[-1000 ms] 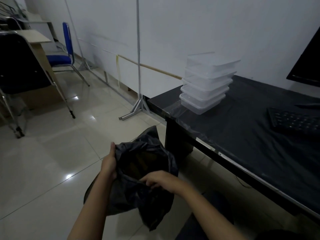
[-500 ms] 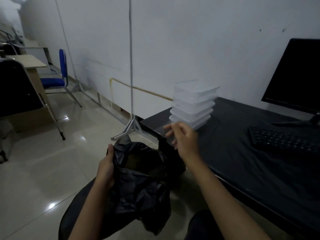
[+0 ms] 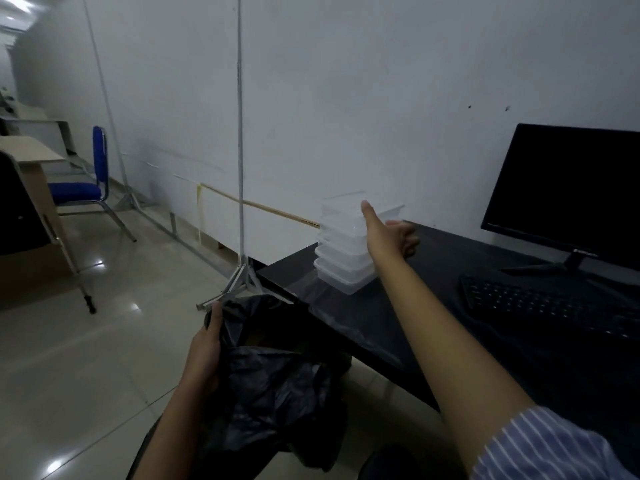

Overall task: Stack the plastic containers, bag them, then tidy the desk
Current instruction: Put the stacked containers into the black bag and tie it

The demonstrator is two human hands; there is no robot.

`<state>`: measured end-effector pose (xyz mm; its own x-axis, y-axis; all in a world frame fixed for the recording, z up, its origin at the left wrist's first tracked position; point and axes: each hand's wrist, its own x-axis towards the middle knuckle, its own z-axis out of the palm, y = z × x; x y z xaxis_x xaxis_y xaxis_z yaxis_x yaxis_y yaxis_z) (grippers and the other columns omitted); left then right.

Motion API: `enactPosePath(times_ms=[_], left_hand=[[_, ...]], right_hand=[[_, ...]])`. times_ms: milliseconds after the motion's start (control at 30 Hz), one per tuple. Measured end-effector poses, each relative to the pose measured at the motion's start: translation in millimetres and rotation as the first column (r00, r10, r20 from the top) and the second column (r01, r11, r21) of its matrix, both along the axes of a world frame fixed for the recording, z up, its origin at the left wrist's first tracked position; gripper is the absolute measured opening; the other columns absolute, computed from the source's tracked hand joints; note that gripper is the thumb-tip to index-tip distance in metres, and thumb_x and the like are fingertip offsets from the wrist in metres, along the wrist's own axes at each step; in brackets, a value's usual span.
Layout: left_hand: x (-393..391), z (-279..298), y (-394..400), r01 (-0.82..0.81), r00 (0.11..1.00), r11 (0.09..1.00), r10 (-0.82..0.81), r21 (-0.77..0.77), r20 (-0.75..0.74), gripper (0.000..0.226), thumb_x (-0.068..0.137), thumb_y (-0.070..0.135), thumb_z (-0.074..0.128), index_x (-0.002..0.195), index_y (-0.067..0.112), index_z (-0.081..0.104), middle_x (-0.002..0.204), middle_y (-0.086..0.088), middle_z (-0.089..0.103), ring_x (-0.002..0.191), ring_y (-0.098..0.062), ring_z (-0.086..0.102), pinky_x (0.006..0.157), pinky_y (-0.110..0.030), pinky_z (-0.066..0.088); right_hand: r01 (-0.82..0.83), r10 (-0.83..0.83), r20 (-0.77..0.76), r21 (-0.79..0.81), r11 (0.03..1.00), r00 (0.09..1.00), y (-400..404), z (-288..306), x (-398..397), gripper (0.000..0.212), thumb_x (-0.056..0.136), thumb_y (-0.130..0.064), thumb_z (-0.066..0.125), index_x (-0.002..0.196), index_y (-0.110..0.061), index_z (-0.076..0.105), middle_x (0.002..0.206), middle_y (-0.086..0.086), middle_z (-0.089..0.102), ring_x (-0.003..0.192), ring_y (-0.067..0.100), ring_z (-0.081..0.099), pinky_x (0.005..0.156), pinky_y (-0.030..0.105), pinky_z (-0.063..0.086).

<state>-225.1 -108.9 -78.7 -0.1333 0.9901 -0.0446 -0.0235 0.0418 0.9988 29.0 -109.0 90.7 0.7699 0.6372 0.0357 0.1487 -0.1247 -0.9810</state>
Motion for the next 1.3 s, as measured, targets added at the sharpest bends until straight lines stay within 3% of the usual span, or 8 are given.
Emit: enactPosePath(times_ms=[133,233,433,633,767,1000,1100,1300], left_hand=[[7,-2,3,0.021,0.997,1.000,-0.020,-0.019,0.079,0.071,0.090,0.065,0.034,0.132,0.012,0.055,0.111,-0.008,0.062,0.075,-0.005,0.056,0.057,-0.018,0.044],[9,-2,3,0.021,0.996,1.000,-0.020,-0.018,0.090,0.069,0.091,0.065,0.035,0.132,0.014,0.055,0.096,0.001,0.061,0.075,-0.004,0.057,0.057,-0.018,0.045],[1,-5,-1,0.067,0.989,0.997,-0.061,-0.038,0.137,0.077,0.085,0.069,0.039,0.135,0.012,0.053,0.124,-0.012,0.062,0.105,-0.026,0.062,0.083,-0.034,0.051],[-16,-11,-10,0.069,0.977,0.995,-0.052,-0.077,0.206,0.079,0.060,0.083,0.052,0.113,0.026,0.064,0.103,0.000,0.071,0.093,-0.019,0.069,0.072,-0.030,0.054],[-29,-22,-7,0.074,0.971,0.992,-0.048,-0.103,0.234,0.079,0.049,0.091,0.057,0.101,0.033,0.069,0.106,0.000,0.073,0.096,-0.021,0.070,0.083,-0.038,0.056],[-49,-46,-5,-0.019,0.967,0.996,0.042,-0.090,0.253,0.066,0.062,0.087,0.055,0.106,0.039,0.070,0.114,-0.003,0.071,0.102,-0.026,0.068,0.088,-0.046,0.054],[-49,-52,-7,-0.045,0.966,0.996,0.064,-0.079,0.252,0.064,0.059,0.087,0.057,0.097,0.037,0.071,0.109,-0.001,0.072,0.103,-0.025,0.067,0.090,-0.043,0.053],[-35,-57,-11,0.091,0.965,0.993,-0.069,-0.073,0.251,0.097,0.060,0.086,0.057,0.131,0.020,0.058,0.124,-0.009,0.066,0.112,-0.030,0.063,0.096,-0.047,0.051]], right_hand=[[-0.028,0.030,0.019,-0.104,0.994,0.999,7,-2,2,0.076,0.075,-0.065,0.064,0.126,-0.011,0.045,0.141,0.016,0.026,0.126,0.034,0.031,0.101,0.042,0.034],[-0.005,0.008,0.043,-0.065,0.998,0.999,5,-3,4,0.040,0.081,-0.055,0.059,0.078,-0.016,0.050,0.135,0.014,0.031,0.119,0.033,0.034,0.104,0.044,0.036],[0.023,-0.030,0.020,0.301,0.953,0.999,-16,4,-8,0.014,0.090,-0.029,0.053,0.089,-0.016,0.048,0.123,0.012,0.042,0.109,0.032,0.051,0.091,0.043,0.049],[-0.240,0.298,0.004,0.602,0.761,0.954,-55,-20,-28,0.021,0.095,-0.008,0.053,0.079,-0.014,0.041,0.093,0.009,0.046,0.081,0.026,0.052,0.065,0.032,0.061],[-0.541,0.630,-0.038,0.476,0.694,0.775,-67,-63,-50,0.024,0.095,0.000,0.052,0.078,-0.013,0.039,0.088,0.015,0.047,0.079,0.028,0.053,0.055,0.029,0.060],[-0.678,0.630,0.305,0.074,0.732,0.714,-90,-168,-74,0.025,0.086,-0.013,0.065,0.075,-0.016,0.043,0.088,0.008,0.059,0.082,0.027,0.067,0.073,0.049,0.059],[-0.703,0.695,0.166,-0.011,0.711,0.700,-97,-204,-78,0.021,0.087,-0.019,0.064,0.084,-0.016,0.044,0.098,0.015,0.059,0.091,0.034,0.065,0.076,0.053,0.057],[-0.773,0.737,-0.262,-0.059,0.631,0.622,-89,-238,-89,0.015,0.096,-0.013,0.055,0.107,-0.013,0.045,0.106,0.014,0.057,0.082,0.023,0.063,0.062,0.032,0.061]])
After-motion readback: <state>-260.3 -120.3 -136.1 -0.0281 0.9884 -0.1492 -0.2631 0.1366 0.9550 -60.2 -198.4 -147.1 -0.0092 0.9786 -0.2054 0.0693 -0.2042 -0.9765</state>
